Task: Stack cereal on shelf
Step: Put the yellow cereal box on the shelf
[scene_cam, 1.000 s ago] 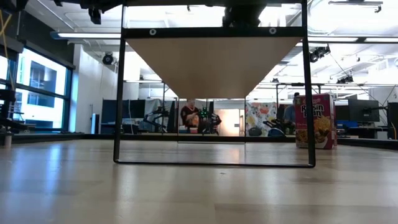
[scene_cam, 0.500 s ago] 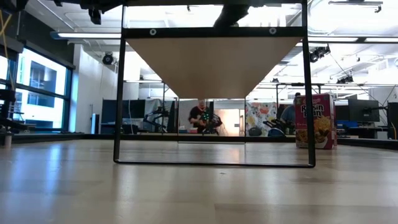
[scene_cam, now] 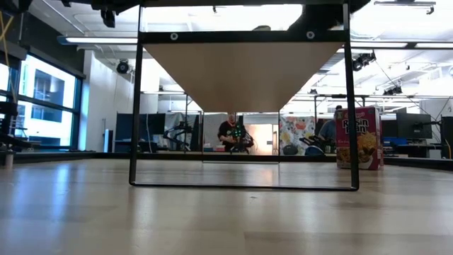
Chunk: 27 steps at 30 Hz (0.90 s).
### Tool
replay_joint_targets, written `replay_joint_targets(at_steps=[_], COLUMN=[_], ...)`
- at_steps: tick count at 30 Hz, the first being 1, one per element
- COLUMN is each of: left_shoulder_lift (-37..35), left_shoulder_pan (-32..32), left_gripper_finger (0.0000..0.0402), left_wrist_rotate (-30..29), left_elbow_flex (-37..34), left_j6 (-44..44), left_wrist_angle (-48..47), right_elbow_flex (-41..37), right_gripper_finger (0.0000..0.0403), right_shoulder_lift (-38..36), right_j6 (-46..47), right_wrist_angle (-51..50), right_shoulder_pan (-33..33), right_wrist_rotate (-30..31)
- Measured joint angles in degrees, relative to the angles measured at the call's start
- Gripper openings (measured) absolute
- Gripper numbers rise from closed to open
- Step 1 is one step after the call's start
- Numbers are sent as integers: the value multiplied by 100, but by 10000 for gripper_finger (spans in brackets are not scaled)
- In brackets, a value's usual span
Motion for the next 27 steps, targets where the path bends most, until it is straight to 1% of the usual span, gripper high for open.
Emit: replay_joint_targets(at_steps=[3,6,9,11,13,16,19,24,27], left_shoulder_lift=[0,2,2,2,2,2,0,1,0], left_shoulder_pan=[1,0,3,8,8,8,8,8,8], left_gripper_finger=[0,0,0,0,0,0,0,0,0], left_wrist_rotate=[-2,-2,-2,-4,-5,2,5,5,7], left_elbow_flex=[0,0,0,0,0,0,0,0,0], left_j6=[2,7,14,45,53,53,53,53,53], left_wrist_angle=[-3,-21,-20,-14,5,18,16,8,-12], right_elbow_flex=[-283,-345,-345,-345,-345,-347,-352,-352,-352], right_gripper_finger=[0,0,0,0,0,0,0,0,0], right_shoulder_lift=[-372,-722,-904,-938,-932,-812,-708,-569,-535], right_j6=[283,339,226,96,54,53,14,2,-4], right_wrist_angle=[-96,-85,63,162,158,107,118,106,115], right_shoulder_pan=[-19,-95,-314,-530,-789,-1211,-1528,-1902,-2021], right_wrist_rotate=[555,1042,1319,1401,1282,941,799,301,244])
